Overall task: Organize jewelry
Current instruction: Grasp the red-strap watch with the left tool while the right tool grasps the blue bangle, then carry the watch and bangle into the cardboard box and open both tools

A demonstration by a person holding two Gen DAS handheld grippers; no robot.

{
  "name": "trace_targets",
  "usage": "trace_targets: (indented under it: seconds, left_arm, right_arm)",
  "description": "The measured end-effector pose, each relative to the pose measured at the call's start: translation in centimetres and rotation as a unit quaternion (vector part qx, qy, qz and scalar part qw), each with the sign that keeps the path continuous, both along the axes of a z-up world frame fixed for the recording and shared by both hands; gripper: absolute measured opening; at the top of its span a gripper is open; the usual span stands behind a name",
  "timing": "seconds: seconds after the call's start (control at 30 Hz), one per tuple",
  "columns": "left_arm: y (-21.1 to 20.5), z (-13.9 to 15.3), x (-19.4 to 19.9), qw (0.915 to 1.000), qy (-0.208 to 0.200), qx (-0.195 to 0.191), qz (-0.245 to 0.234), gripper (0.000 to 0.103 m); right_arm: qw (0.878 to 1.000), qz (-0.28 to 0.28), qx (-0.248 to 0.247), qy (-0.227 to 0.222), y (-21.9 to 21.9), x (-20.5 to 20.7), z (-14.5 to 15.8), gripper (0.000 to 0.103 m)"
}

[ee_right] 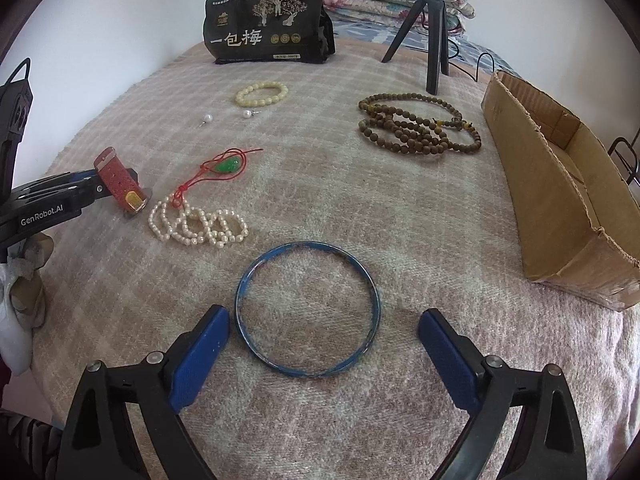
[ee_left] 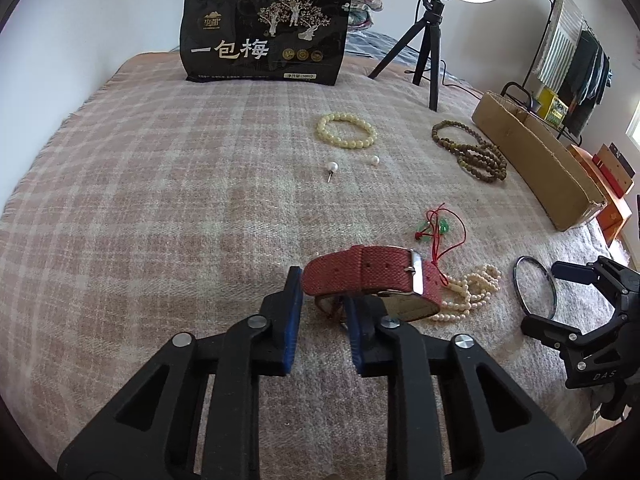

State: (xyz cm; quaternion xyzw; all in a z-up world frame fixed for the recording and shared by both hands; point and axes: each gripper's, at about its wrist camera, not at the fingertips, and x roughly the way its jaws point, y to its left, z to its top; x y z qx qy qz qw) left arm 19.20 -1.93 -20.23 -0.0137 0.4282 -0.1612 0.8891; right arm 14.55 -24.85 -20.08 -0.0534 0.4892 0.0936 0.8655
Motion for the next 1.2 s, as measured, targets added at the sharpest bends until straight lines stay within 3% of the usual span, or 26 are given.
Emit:
trace_targets:
  seconds: [0.1,0.23,0.8,1.2]
  left_arm:
    - [-0.3,0.1,-0.1,1.0,-0.001,-0.004,-0.004,0.009]
    - [-0.5,0.3,-0.2,1.0,-0.004,-0.007,-0.001,0.007]
    - [0.1,1.4,-1.3,0.9993,-0.02,-0.023,0.023,0.005]
    - [-0.9,4.6,-1.8,0.9983,-0.051,-0.025,0.016,0.004]
  right_arm:
    - [1.0,0.002,0.003,-0.002,0.1,-0.1,0.1,0.085]
    - [1.0,0.006,0.009,-0.002,0.3,-0.1,0.3,0.074]
    - [1.0,0.002,0.022,-0.016,-0.2,-0.9,1.3,0.074]
    - [0.998,-0.008,0.035,-0.051,-1.6,-1.9,4.3,0.074]
